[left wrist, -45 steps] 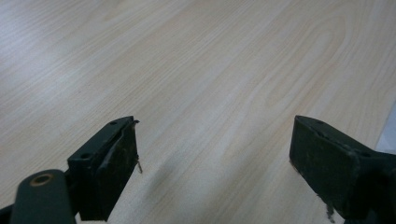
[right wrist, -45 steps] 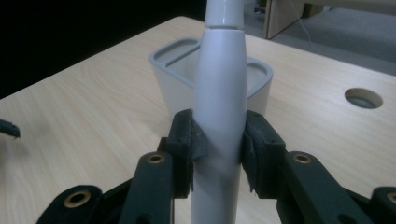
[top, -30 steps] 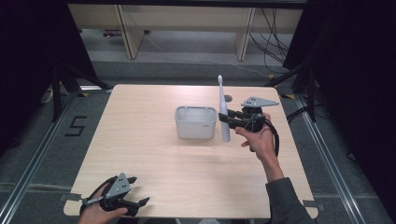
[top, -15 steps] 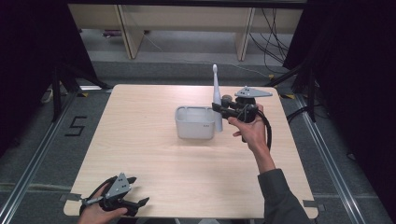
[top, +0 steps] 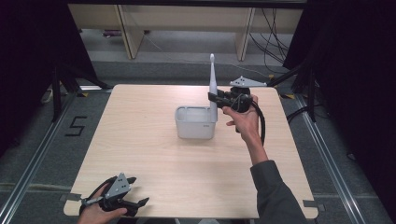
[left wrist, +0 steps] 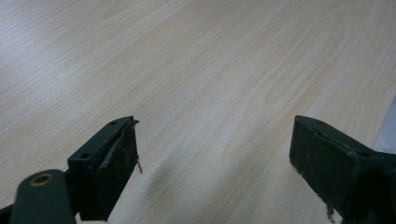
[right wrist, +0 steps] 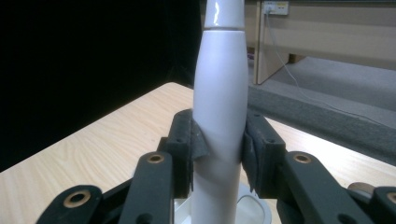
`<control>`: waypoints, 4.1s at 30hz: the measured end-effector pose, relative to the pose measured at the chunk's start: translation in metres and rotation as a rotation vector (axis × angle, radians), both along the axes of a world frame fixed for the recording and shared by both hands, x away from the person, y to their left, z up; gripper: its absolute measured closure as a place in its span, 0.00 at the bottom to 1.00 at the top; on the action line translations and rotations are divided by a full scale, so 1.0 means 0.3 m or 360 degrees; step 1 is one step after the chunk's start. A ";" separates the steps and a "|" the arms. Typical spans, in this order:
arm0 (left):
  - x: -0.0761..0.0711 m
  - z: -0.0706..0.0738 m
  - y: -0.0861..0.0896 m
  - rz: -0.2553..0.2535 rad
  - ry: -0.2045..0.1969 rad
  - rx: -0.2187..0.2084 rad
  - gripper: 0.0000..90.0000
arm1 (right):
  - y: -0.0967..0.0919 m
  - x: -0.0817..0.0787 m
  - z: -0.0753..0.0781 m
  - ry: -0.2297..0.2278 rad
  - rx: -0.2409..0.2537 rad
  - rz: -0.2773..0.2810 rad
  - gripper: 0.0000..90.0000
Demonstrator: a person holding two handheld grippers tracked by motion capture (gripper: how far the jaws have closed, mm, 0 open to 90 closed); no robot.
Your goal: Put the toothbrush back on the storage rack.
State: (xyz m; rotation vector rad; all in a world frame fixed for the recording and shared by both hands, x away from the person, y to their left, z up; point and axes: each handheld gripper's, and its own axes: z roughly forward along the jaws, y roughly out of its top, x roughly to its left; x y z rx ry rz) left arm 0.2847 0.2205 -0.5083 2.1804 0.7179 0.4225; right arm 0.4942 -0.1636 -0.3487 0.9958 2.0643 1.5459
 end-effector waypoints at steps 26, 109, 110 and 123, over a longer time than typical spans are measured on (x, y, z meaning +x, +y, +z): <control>-0.005 0.000 -0.003 0.0008 0.0002 -0.0026 0.16 | 0.044 0.098 -0.093 0.0022 -0.0037 -0.0117 0.74; -0.005 -0.002 -0.001 -0.0031 0.0021 0.0030 0.16 | -0.024 -0.041 -0.209 0.0139 -0.0162 -0.0129 0.39; -0.005 -0.002 -0.001 -0.0030 0.0020 0.0030 0.16 | -0.023 -0.042 -0.211 0.0136 -0.0147 -0.0101 0.39; -0.005 -0.003 -0.001 -0.0030 0.0021 0.0027 0.16 | -0.030 -0.122 -0.206 0.0131 -0.0109 -0.0079 0.36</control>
